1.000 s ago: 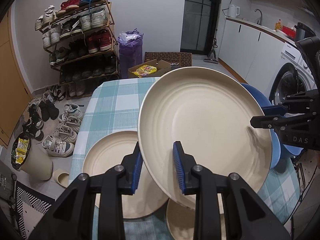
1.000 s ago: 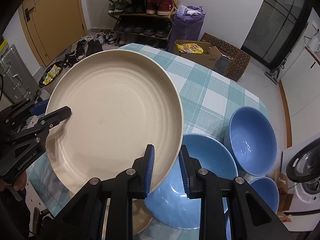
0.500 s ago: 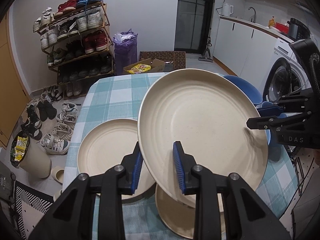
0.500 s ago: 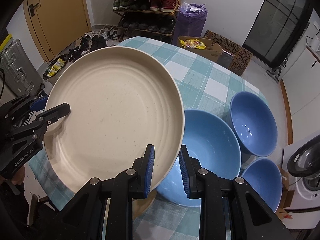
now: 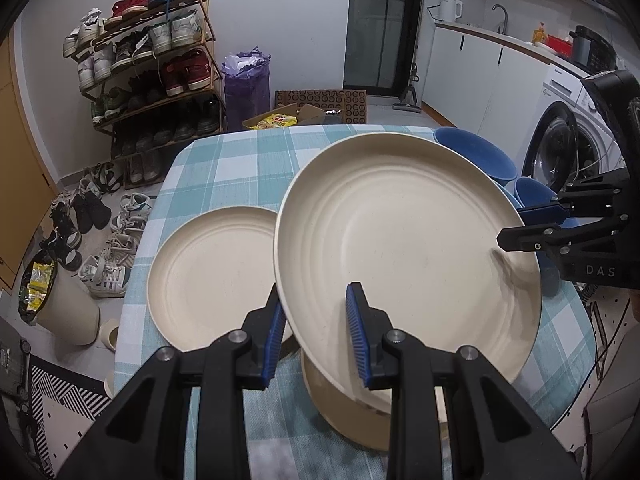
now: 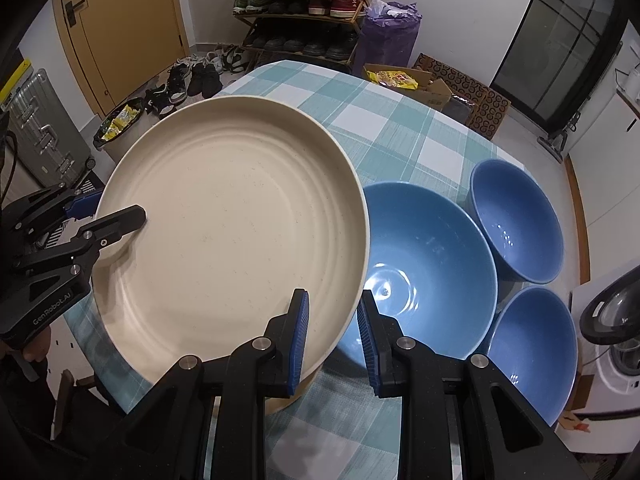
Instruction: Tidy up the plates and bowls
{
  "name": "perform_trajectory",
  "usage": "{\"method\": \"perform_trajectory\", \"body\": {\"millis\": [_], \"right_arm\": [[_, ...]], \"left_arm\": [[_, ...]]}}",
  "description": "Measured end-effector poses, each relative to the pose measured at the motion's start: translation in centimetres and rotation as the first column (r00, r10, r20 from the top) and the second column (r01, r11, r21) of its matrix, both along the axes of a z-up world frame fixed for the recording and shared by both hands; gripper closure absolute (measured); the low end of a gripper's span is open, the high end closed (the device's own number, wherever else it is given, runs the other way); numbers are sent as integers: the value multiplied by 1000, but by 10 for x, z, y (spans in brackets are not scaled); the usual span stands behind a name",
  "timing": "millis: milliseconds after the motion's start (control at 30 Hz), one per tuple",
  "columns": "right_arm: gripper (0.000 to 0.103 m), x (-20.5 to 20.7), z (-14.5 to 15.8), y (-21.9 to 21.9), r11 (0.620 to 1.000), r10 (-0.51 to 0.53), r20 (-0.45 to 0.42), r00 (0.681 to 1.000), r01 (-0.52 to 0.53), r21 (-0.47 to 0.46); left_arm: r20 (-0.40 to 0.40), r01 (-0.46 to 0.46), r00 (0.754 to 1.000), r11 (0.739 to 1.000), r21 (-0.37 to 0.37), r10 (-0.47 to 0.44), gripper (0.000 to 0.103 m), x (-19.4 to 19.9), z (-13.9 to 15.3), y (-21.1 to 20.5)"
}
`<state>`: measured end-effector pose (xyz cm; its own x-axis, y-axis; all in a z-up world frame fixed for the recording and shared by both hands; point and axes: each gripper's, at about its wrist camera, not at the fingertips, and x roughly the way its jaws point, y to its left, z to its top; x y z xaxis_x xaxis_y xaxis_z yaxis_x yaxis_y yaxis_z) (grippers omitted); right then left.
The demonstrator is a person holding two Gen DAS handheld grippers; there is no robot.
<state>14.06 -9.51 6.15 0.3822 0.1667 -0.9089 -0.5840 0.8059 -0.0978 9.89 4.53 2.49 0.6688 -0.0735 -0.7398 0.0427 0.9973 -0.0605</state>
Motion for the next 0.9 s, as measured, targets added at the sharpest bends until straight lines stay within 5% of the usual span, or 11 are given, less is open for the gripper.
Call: {"method": "perform_trajectory", "body": {"millis": [900], "right_arm": [[78, -33, -42, 13, 998, 62, -49, 997, -61, 7]], "left_arm": [[-60, -24, 998, 1000, -5, 24, 75, -37, -33, 14]]}}
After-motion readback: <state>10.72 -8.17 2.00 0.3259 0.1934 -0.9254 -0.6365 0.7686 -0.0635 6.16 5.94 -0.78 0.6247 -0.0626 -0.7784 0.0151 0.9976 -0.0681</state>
